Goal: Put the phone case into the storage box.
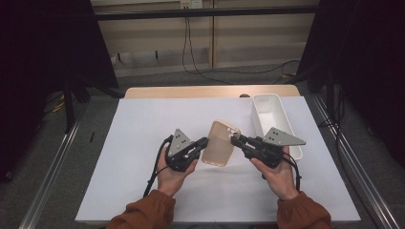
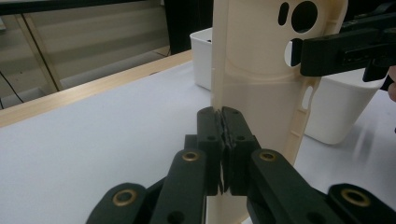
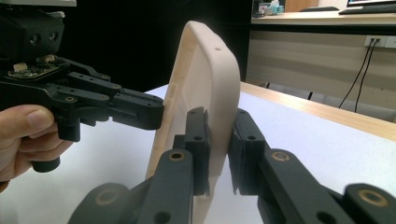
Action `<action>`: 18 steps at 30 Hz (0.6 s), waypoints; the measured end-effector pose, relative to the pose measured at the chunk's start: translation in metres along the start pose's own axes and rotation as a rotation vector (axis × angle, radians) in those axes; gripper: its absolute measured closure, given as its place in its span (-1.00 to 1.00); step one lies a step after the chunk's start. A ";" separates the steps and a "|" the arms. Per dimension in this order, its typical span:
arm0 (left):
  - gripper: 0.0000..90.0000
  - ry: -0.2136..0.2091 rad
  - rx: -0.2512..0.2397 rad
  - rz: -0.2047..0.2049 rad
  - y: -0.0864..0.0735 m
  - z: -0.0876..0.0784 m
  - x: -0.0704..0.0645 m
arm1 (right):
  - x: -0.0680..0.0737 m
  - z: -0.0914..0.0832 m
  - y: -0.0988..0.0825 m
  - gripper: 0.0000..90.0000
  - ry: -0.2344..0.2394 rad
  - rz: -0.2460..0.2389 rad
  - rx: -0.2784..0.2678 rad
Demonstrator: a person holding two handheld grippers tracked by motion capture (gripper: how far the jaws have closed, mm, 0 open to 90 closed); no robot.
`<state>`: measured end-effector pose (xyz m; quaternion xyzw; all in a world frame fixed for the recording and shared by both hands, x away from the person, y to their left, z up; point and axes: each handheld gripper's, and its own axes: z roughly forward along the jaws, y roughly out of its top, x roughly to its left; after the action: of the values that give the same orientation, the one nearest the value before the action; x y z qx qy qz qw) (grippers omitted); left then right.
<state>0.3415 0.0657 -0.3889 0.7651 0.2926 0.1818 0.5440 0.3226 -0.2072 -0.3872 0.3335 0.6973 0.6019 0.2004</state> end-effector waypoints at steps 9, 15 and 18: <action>0.94 -0.016 -0.006 -0.007 -0.001 0.000 0.000 | 0.001 -0.001 0.001 0.78 -0.004 -0.010 -0.011; 1.00 -0.040 -0.002 -0.033 -0.002 0.001 0.005 | 0.002 -0.002 0.002 0.79 -0.003 -0.040 -0.010; 0.82 -0.053 -0.002 -0.064 -0.002 0.001 0.009 | 0.000 -0.003 0.001 0.80 0.004 -0.027 -0.014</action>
<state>0.3488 0.0714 -0.3920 0.7596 0.3022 0.1443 0.5576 0.3204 -0.2090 -0.3851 0.3214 0.6980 0.6046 0.2097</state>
